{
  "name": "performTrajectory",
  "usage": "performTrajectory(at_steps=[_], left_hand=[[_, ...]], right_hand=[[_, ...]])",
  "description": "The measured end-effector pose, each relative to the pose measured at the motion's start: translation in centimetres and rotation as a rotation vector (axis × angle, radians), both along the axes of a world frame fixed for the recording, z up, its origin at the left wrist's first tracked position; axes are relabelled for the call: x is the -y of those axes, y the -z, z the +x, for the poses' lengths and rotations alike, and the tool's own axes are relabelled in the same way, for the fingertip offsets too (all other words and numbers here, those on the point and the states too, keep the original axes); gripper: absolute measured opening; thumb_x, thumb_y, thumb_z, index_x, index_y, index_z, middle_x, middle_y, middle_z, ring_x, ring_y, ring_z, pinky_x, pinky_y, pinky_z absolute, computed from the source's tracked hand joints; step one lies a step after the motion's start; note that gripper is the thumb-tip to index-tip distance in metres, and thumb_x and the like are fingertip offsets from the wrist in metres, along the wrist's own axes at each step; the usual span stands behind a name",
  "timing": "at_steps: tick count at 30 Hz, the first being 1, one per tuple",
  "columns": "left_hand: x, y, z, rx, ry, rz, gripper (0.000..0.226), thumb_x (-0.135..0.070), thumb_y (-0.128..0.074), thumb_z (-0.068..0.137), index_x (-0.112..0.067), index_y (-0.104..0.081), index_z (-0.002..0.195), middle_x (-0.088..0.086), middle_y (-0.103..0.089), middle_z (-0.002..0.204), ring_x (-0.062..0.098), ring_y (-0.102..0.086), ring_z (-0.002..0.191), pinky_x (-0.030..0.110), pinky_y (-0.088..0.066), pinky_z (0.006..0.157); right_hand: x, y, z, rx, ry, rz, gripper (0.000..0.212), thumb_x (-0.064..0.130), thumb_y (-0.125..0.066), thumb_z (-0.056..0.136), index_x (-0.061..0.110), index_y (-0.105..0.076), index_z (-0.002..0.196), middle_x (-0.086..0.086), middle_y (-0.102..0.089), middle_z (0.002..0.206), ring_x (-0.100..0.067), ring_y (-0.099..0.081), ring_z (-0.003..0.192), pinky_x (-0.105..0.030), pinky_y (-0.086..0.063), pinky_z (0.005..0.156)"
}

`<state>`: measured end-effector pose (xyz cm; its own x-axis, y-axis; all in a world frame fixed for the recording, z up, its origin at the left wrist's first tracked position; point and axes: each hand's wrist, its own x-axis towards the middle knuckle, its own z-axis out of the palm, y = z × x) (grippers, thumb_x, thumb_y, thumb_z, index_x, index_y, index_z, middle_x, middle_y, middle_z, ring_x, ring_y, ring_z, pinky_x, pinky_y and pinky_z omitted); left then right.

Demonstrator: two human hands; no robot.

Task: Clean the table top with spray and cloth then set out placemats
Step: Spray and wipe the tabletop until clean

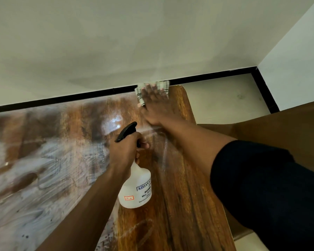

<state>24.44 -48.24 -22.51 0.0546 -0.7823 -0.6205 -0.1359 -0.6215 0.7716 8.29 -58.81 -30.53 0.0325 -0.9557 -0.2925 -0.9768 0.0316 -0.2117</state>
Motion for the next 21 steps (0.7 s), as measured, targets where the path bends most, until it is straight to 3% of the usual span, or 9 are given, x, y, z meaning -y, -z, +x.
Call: performTrajectory(at_steps=[3, 6, 9, 16, 21], left_hand=[[-0.5, 0.0, 0.7, 0.014, -0.025, 0.003, 0.013, -0.01, -0.067, 0.096, -0.016, -0.074, 0.086, 0.016, -0.079, 0.077, 0.014, -0.05, 0.044, 0.028, -0.039, 0.045], [-0.9, -0.1, 1.2, 0.034, -0.043, 0.011, 0.013, -0.011, -0.067, 0.096, -0.006, -0.074, 0.086, 0.016, -0.079, 0.075, 0.012, -0.049, 0.039, 0.027, -0.038, 0.043], [-1.2, -0.2, 1.8, 0.03, -0.043, 0.006, 0.015, -0.011, -0.066, 0.098, -0.002, -0.074, 0.088, 0.016, -0.078, 0.073, 0.011, -0.049, 0.037, 0.027, -0.037, 0.042], [-2.1, -0.5, 3.3, 0.013, -0.061, 0.017, 0.014, -0.011, -0.066, 0.096, -0.001, -0.074, 0.089, 0.02, -0.078, 0.077, 0.013, -0.046, 0.039, 0.029, -0.038, 0.046], [-3.6, -0.4, 4.8, 0.017, -0.06, 0.019, 0.016, -0.009, -0.066, 0.094, 0.002, -0.075, 0.086, 0.018, -0.077, 0.073, 0.014, -0.044, 0.039, 0.026, -0.038, 0.041]], right_hand=[[0.9, 0.0, 4.1, 0.043, -0.103, 0.012, 0.074, 0.055, -0.017, 0.109, 0.015, 0.007, 0.166, -0.008, 0.017, 0.172, -0.025, 0.019, 0.158, -0.045, 0.015, 0.126], [1.1, 0.0, 3.8, 0.031, -0.105, 0.017, 0.073, 0.055, -0.014, 0.109, 0.016, 0.009, 0.166, -0.007, 0.018, 0.173, -0.023, 0.019, 0.159, -0.041, 0.019, 0.122], [0.7, -0.1, 0.9, -0.003, -0.023, 0.002, 0.074, 0.057, -0.014, 0.109, 0.015, 0.008, 0.165, -0.01, 0.015, 0.172, -0.027, 0.014, 0.159, -0.041, 0.016, 0.119], [-0.9, 0.7, -7.6, -0.022, 0.291, -0.005, 0.072, 0.051, -0.02, 0.11, 0.016, 0.007, 0.166, -0.009, 0.015, 0.173, -0.027, 0.013, 0.16, -0.045, 0.006, 0.129], [-3.0, 1.2, -7.4, -0.032, 0.259, -0.037, 0.07, 0.049, -0.023, 0.109, 0.022, 0.007, 0.166, -0.006, 0.015, 0.173, -0.025, 0.015, 0.16, -0.046, 0.008, 0.128]])
